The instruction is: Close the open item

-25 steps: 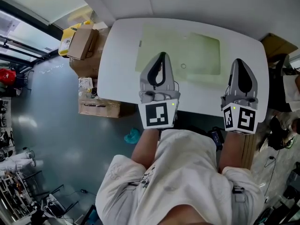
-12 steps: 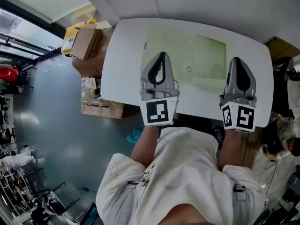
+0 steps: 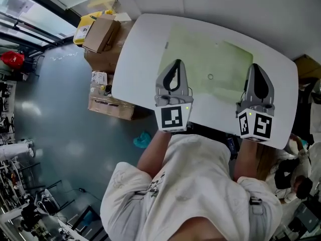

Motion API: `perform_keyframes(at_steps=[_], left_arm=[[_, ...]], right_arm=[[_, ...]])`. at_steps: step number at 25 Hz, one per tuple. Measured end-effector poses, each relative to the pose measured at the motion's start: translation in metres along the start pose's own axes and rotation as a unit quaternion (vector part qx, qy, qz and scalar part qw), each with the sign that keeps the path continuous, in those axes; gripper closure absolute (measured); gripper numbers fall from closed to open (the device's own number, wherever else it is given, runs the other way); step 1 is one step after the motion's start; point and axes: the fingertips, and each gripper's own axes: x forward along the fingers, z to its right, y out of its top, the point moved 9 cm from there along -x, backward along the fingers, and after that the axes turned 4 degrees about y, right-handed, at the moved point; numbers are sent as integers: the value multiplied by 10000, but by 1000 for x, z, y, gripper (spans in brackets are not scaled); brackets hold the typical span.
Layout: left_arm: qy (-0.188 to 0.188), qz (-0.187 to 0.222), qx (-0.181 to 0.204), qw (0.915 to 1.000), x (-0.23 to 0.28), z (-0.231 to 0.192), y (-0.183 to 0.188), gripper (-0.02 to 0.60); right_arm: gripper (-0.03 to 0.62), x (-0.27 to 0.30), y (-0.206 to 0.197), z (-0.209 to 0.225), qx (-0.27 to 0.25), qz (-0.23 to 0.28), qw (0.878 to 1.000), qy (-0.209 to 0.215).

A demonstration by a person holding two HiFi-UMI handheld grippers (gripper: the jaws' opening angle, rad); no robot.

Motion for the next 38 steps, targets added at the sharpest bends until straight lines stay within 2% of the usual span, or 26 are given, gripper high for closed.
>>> perform_keyframes(at_steps=[9, 13, 16, 24, 30, 34, 38], left_arm=[[510, -329, -67, 9981, -17, -38, -49, 578], [577, -572, 248, 9964, -22, -46, -73, 566], [637, -736, 202, 9951, -24, -49, -87, 535], [846, -1147, -150, 9897, -28, -57, -118, 455], [985, -1413, -354, 9844, -34, -63, -135, 421], [1046, -1634, -686, 9786, -34, -68, -151, 398], [1118, -1870, -1152, 9691, -30, -72, -167, 346]], right_arm=[[592, 13, -6, -21, -68, -136, 9997, 182], [592, 13, -7, -23, -134, -212, 9994, 234], [592, 16, -9, -25, -160, -249, 9992, 258], [592, 25, -15, -33, -223, -367, 9983, 406], [592, 26, -12, -36, -240, -404, 9980, 425], [592, 30, -16, -40, -290, -459, 9975, 454], [592, 32, -17, -42, -334, -521, 9971, 447]])
